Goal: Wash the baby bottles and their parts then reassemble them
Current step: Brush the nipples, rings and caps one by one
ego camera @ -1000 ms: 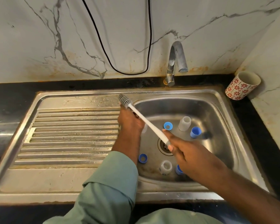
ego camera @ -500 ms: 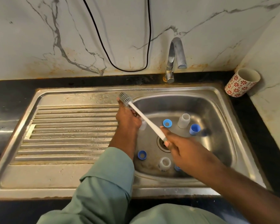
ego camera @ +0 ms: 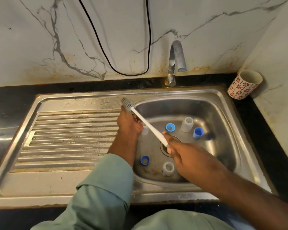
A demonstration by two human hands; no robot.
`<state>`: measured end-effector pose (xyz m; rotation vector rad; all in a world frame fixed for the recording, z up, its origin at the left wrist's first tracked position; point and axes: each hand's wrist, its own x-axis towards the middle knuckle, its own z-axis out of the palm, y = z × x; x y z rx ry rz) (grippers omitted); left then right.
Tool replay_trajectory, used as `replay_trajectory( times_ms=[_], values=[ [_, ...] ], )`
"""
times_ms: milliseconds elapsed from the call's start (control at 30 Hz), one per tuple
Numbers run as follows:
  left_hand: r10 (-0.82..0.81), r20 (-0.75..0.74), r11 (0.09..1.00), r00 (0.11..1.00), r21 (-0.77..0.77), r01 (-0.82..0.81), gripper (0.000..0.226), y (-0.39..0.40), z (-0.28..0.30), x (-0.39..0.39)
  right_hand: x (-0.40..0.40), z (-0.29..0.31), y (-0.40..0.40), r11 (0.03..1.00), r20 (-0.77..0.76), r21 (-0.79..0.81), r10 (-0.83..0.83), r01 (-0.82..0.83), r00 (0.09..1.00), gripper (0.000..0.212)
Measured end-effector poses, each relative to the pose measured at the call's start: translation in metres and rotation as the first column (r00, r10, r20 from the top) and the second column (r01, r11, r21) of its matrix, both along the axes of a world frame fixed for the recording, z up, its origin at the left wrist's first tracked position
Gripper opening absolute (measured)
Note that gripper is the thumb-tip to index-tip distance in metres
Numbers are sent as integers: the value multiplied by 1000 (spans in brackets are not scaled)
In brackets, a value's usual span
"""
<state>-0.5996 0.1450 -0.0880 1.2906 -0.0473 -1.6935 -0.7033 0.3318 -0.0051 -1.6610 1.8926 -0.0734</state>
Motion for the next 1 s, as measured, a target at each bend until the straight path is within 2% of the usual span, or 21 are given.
replay_trajectory(
  times_ms=[100,233,333,400,500,567,667,800,900,1000],
  values=[
    [-89,7,996,996,-4,89,39,8,3,-6,-5,-7,-20,999,26,-9,-47,48,999,49],
    [22,-78,999,997,42,-19,40,-3,2,13,-12,0,13,1000,45,11,-19,19,999,48],
    [-106,-100,994,989,6,107,58,8,-1,2,-2,-6,2,1000,34,11,-20,20,999,50],
    [-177,-89,984,980,-5,178,54,12,-2,-1,0,-10,-11,998,66,3,-69,69,995,50],
    [-123,-126,992,984,-22,121,39,1,0,12,-9,-4,3,998,89,-6,-55,56,994,50],
    [-93,-149,996,984,-12,92,43,-6,-2,20,-9,3,17,1000,68,15,-13,12,998,49],
    [-165,-178,986,970,-47,160,55,-6,-3,18,-1,-3,5,1000,22,4,-11,11,1000,51],
    [-234,-170,971,957,-89,221,41,-9,0,25,-2,-5,0,997,81,-42,-58,62,995,51],
    [-180,-180,983,967,-69,171,51,-5,-2,29,-1,5,24,999,42,-49,2,0,999,50],
    [-260,-157,962,953,-120,243,60,7,-2,16,7,6,9,999,10,-29,-13,13,1000,51]
  ],
)
